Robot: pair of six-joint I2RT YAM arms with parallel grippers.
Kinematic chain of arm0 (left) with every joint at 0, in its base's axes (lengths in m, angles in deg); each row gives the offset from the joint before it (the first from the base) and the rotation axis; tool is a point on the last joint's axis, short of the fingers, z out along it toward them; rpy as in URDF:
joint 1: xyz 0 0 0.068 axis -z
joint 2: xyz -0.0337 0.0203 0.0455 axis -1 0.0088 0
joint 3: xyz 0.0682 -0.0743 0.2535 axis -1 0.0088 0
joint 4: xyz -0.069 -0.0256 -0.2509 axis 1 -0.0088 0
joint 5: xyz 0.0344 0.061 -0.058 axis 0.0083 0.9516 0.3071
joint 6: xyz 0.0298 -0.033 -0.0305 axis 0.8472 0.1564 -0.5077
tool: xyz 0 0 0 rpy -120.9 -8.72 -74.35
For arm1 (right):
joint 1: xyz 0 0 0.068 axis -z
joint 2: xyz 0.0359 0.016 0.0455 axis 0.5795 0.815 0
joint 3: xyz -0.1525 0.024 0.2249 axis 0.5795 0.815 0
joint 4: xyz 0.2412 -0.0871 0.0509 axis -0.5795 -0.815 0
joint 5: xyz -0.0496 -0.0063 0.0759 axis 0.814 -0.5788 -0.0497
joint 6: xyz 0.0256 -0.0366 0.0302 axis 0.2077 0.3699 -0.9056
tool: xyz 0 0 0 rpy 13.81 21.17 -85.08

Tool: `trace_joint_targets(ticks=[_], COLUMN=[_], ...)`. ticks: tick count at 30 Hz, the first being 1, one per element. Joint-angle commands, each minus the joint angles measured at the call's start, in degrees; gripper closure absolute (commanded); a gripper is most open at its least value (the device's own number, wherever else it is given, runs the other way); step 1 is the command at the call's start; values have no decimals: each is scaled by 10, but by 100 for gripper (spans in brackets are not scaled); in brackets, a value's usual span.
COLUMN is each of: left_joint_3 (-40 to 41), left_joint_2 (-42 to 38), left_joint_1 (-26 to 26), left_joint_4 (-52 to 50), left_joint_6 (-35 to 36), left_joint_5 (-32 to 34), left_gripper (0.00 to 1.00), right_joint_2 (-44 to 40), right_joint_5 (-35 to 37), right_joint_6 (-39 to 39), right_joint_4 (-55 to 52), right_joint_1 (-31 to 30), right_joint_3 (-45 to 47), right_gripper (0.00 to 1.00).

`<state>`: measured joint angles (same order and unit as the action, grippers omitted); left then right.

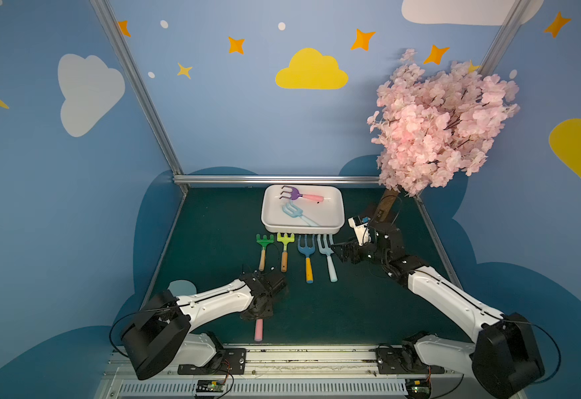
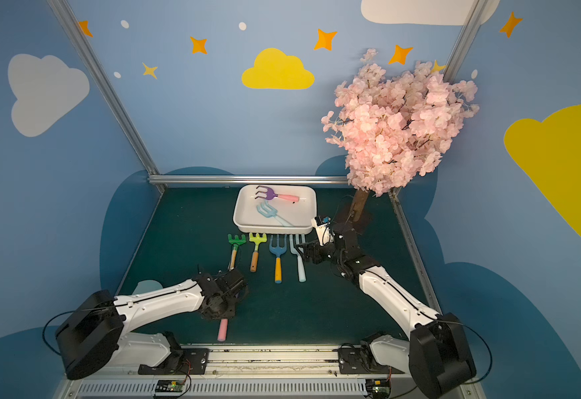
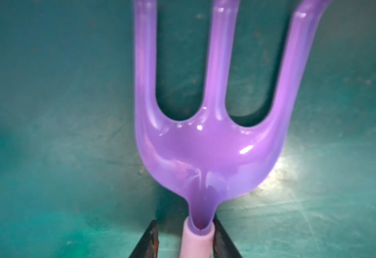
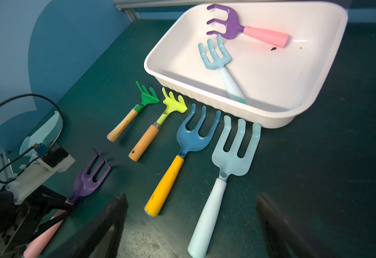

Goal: Take the hand rake out of the storage box
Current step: Place the rake at the center of the board, then pick up the rake from the storage box.

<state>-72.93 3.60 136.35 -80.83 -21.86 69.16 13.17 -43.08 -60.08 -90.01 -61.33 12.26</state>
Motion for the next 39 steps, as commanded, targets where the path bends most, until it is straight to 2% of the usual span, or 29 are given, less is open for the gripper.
trace_joint_targets(ticks=[1, 5, 6, 7, 8, 9, 11, 13, 16, 20, 25, 31, 39], left_joint_3=[-5, -38, -44, -49, -51, -55, -74, -87, -88, -61, -59, -33, -16], left_joint_2=[4, -33, -45, -60, -74, -84, -102, -114, -123, -124, -93, -72, -64], left_joint_1=[-8, -15, -17, -21, -24, -33, -67, -101, -134, -158, -196, -226, -242], left_joint_4=[13, -19, -21, -19, -12, -9, 11, 48, 129, 232, 263, 301, 344], left_joint_6=[8, 32, 41, 56, 72, 86, 126, 160, 201, 229, 249, 248, 245], left_joint_5=[23, 40, 48, 68, 103, 125, 136, 117, 80, 53, 13, -19, -34], left_gripper=[48, 31, 27, 23, 15, 1, 0, 0, 0, 0, 0, 0, 0], right_joint_2=[47, 154, 181, 213, 248, 276, 345, 401, 484, 603, 711, 789, 835], right_joint_5=[-14, -24, -24, -24, -24, -18, 4, -1, 11, 35, 66, 102, 60], right_joint_6=[6, 29, 38, 49, 60, 65, 58, 65, 102, 164, 225, 255, 271], right_joint_4=[-9, -47, -57, -78, -100, -119, -158, -187, -243, -339, -413, -424, -437], right_joint_1=[1, -7, -8, -9, -9, -9, -10, -14, -25, -33, -30, -26, -16], right_joint_3=[-65, -177, -203, -238, -277, -310, -387, -448, -546, -709, -861, -955, -1001], right_gripper=[7, 7, 13, 24, 31, 31, 32, 31, 24, 19, 20, 14, 15])
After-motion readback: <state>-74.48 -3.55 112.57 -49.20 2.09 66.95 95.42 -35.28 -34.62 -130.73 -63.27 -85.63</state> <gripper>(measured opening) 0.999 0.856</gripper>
